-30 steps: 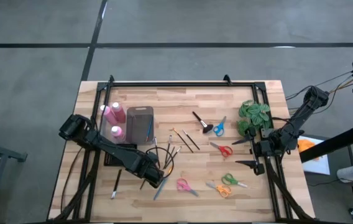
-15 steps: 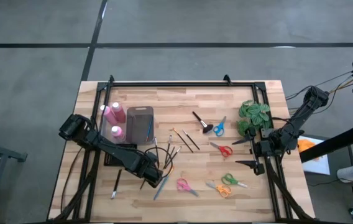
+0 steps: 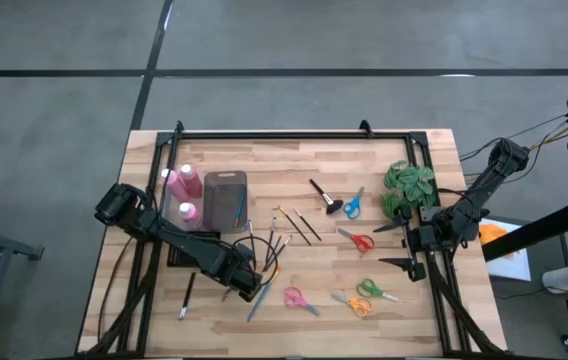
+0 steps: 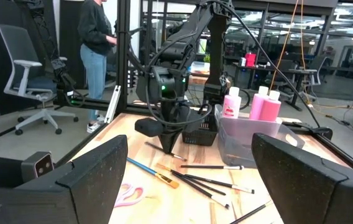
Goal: Pick & Place Paint Supplies
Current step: Put the black brush into the black bin
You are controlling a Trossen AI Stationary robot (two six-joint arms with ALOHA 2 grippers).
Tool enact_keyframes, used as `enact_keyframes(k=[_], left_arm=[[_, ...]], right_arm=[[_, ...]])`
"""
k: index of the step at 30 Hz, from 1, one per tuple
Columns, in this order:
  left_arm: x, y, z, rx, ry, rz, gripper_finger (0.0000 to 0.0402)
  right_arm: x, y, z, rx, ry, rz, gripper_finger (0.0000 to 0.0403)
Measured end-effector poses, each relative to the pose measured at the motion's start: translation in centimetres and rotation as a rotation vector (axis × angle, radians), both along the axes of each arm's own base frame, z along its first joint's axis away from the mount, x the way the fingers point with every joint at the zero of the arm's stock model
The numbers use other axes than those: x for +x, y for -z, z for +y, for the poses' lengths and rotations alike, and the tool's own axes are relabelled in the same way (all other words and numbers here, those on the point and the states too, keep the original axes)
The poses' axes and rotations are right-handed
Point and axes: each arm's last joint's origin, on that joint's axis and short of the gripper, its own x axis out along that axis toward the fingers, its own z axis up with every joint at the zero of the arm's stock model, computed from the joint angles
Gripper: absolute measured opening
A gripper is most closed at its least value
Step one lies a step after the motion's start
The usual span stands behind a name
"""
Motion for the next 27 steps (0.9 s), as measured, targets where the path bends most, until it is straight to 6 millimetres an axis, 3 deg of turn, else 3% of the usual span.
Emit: enact_keyframes(k=[4, 27], left_arm=[[0.00, -0.04, 0.01, 0.000, -0.003, -0.002, 0.0005], [0.08, -0.05, 0.00, 0.003, -0.008, -0.012, 0.0004]], right_arm=[[0.00, 0.00, 0.00, 0.001, 0.000, 0.000, 0.0341], [0.00, 0.00, 0.00, 0.002, 0.000, 0.000, 0.0341]])
